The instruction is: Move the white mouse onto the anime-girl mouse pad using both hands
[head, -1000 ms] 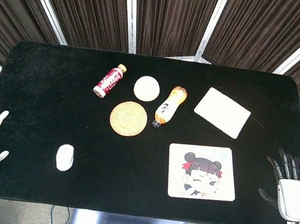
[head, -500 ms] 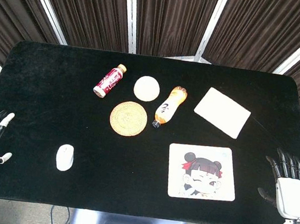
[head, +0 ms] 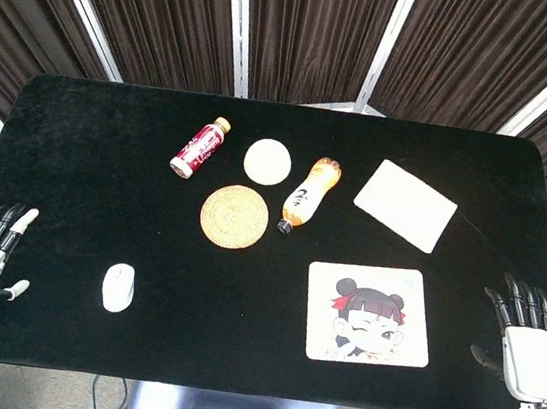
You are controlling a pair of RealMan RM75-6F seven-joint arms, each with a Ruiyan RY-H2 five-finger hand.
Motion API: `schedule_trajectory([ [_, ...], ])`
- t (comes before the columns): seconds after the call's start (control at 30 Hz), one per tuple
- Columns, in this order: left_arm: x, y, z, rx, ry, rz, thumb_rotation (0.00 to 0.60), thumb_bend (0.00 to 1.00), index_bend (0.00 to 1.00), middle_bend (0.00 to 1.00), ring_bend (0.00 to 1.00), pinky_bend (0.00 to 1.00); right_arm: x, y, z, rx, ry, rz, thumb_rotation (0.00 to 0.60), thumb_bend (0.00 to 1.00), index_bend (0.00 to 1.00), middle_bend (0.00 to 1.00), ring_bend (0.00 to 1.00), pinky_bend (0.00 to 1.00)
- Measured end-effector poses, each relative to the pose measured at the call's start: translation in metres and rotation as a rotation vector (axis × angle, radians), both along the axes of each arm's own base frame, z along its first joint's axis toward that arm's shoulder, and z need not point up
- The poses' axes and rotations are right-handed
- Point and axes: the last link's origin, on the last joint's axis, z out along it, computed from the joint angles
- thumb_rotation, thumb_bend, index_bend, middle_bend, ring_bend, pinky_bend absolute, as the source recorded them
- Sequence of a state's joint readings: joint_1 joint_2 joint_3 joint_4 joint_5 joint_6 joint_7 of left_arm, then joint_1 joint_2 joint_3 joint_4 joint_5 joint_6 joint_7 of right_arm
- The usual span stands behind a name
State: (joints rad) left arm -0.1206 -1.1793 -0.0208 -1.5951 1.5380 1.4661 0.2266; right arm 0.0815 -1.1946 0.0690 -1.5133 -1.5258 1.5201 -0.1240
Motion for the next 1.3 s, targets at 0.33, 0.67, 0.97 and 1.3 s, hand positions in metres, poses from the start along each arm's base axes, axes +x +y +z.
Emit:
schedule_trajectory([
  [0.33, 0.001, 0.001, -0.007, -0.068, 0.036, -0.031, 0.600, 0.09, 0.13, 0.00, 0.00, 0.00, 0.003, 0.002, -0.002, -0.007, 0.004, 0.010, 0.600, 0.04, 0.16, 0.00, 0.00, 0.00],
  [0.67, -0.001, 0.028, -0.039, -0.199, 0.127, -0.066, 0.600, 0.09, 0.20, 0.00, 0.00, 0.00, 0.002, 0.000, -0.001, -0.011, 0.001, 0.007, 0.600, 0.04, 0.16, 0.00, 0.00, 0.00],
  [0.97, 0.013, 0.046, -0.068, -0.294, 0.225, -0.166, 0.600, 0.09, 0.20, 0.00, 0.00, 0.00, 0.000, 0.000, 0.000, -0.019, 0.009, 0.003, 0.600, 0.04, 0.16, 0.00, 0.00, 0.00],
  [1.3, 0.024, 0.051, -0.090, -0.375, 0.270, -0.184, 0.600, 0.09, 0.20, 0.00, 0.00, 0.00, 0.000, 0.000, 0.003, -0.028, -0.010, 0.003, 0.600, 0.04, 0.16, 0.00, 0.00, 0.00],
])
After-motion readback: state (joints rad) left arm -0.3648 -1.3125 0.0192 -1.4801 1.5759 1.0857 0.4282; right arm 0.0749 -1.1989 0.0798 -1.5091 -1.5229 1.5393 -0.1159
